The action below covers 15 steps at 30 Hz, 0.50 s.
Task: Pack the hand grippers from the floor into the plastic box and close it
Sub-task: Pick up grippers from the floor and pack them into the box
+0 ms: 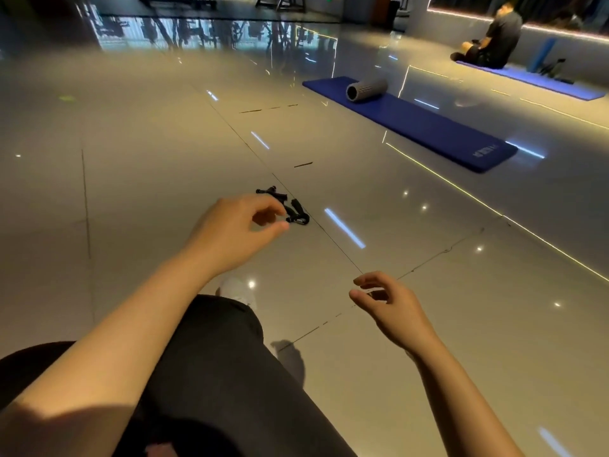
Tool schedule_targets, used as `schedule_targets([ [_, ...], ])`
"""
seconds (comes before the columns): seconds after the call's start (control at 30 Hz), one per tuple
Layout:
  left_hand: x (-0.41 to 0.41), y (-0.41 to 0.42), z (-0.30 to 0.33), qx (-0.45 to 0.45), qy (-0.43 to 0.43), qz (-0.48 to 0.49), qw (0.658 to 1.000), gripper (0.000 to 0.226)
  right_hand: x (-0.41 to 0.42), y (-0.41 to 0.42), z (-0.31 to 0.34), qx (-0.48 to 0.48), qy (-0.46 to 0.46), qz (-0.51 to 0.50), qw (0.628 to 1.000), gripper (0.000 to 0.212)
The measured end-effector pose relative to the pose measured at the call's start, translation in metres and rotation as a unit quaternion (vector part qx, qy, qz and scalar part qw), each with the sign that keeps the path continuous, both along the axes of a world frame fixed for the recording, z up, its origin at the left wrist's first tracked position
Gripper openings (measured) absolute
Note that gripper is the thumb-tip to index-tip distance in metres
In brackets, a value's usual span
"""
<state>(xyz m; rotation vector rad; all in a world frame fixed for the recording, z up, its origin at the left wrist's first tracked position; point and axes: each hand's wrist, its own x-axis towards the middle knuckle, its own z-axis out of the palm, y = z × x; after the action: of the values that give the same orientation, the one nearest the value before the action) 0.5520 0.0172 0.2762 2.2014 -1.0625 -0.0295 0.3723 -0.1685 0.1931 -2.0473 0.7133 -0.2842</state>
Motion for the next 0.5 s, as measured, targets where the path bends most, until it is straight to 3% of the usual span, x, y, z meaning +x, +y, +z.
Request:
schedule_targets([
  [0.3,0.102,0.028,-0.027,-0.017,0.07,0.068,0.995,0.013,0.125,0.0,-0.009,-0.014,0.036,0.061,0.997,0.017],
  [0.5,0.177,0.019,-0.011,-0.032,0.055,0.081,0.995,0.013,0.204,-0.007,-0.002,-0.072,0.025,0.095,0.993,0.023],
])
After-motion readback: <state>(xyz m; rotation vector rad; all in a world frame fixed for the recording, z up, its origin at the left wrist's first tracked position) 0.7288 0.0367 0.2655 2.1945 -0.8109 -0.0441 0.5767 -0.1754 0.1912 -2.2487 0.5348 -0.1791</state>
